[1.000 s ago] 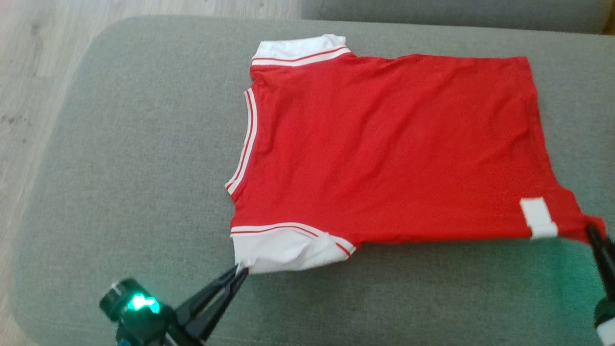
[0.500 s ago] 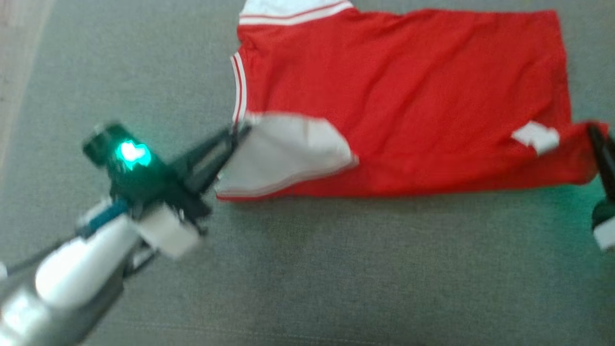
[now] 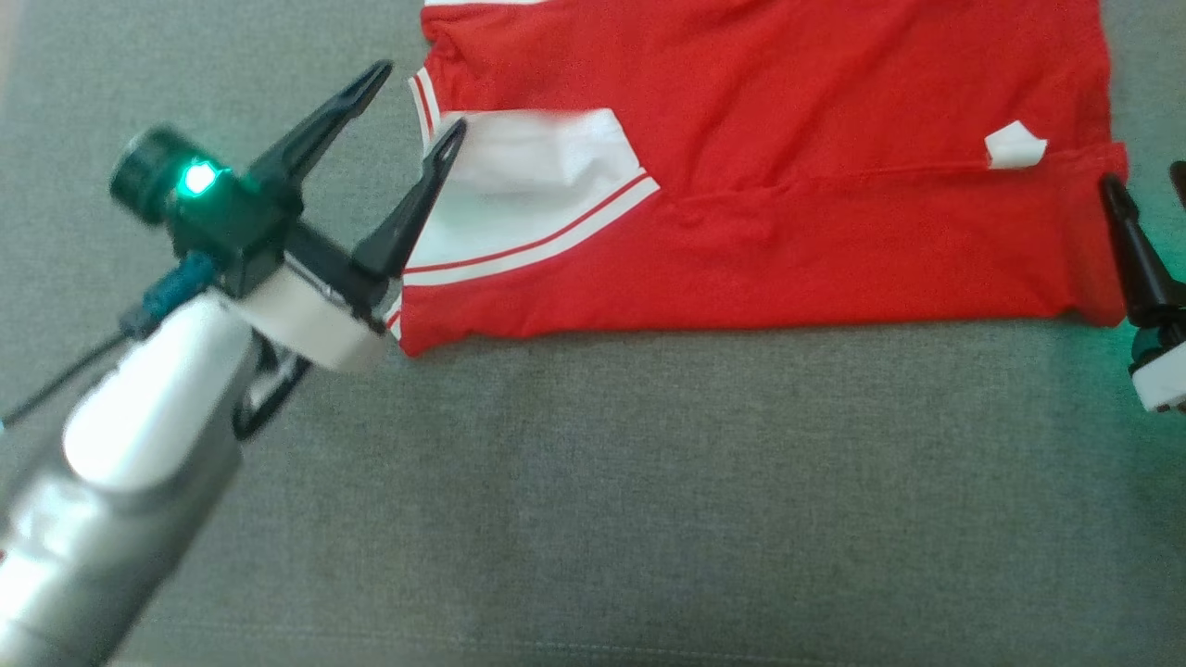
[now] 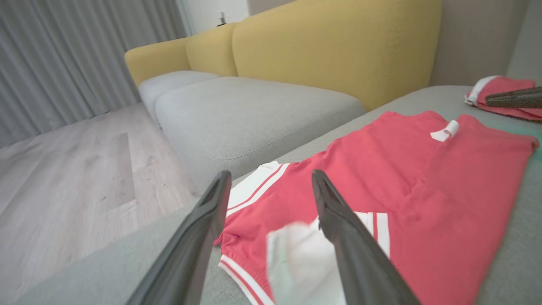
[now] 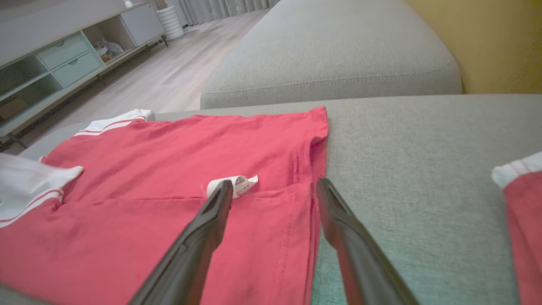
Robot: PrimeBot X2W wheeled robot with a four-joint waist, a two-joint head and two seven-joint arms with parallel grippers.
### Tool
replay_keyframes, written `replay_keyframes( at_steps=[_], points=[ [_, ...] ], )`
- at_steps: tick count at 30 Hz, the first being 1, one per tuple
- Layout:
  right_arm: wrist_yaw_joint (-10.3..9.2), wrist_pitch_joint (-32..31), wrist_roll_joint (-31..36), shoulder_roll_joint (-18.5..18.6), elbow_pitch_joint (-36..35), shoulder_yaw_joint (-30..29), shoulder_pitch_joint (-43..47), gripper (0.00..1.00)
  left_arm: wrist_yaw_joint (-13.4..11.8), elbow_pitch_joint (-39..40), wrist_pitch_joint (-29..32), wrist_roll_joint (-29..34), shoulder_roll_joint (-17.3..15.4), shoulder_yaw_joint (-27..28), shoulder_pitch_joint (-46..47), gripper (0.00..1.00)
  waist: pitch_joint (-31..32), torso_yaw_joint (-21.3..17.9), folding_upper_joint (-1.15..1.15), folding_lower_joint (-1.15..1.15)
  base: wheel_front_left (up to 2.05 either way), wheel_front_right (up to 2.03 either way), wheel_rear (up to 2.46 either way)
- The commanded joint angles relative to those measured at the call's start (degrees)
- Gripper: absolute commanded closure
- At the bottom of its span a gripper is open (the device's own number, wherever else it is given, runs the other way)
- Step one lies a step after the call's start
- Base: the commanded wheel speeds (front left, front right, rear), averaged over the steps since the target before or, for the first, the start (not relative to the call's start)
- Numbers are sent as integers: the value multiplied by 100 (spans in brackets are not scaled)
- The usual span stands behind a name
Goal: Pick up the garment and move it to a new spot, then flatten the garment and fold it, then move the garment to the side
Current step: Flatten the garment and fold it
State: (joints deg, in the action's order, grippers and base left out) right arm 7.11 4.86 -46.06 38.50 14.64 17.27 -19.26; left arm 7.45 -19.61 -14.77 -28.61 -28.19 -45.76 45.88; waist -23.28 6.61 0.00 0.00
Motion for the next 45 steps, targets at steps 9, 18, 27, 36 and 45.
replay_keyframes(
  at_steps=[9,18,27,36,45],
  points=[
    [37,454,-17,142,-26,-74,459,0,-181,-283,130,-603,150,443,-1415,0,392,-19,0,0,0,0,0],
    [37,436,-87,40,-34,47,485,0,-538,-652,1004,-1077,266,454,-1758,0,404,-126,0,0,0,0,0],
    [37,206,-178,-32,257,282,332,0,-369,-614,1369,-1223,248,310,-1742,100,365,-134,0,0,0,0,0],
    [37,-658,-114,-51,882,594,110,2,-292,-461,1295,-1205,150,256,-1712,100,378,-7,0,0,0,0,0],
    [37,-1336,-2,338,680,753,454,100,-220,-302,1140,-1156,36,102,-1922,100,766,17,0,0,0,0,0]
  ],
)
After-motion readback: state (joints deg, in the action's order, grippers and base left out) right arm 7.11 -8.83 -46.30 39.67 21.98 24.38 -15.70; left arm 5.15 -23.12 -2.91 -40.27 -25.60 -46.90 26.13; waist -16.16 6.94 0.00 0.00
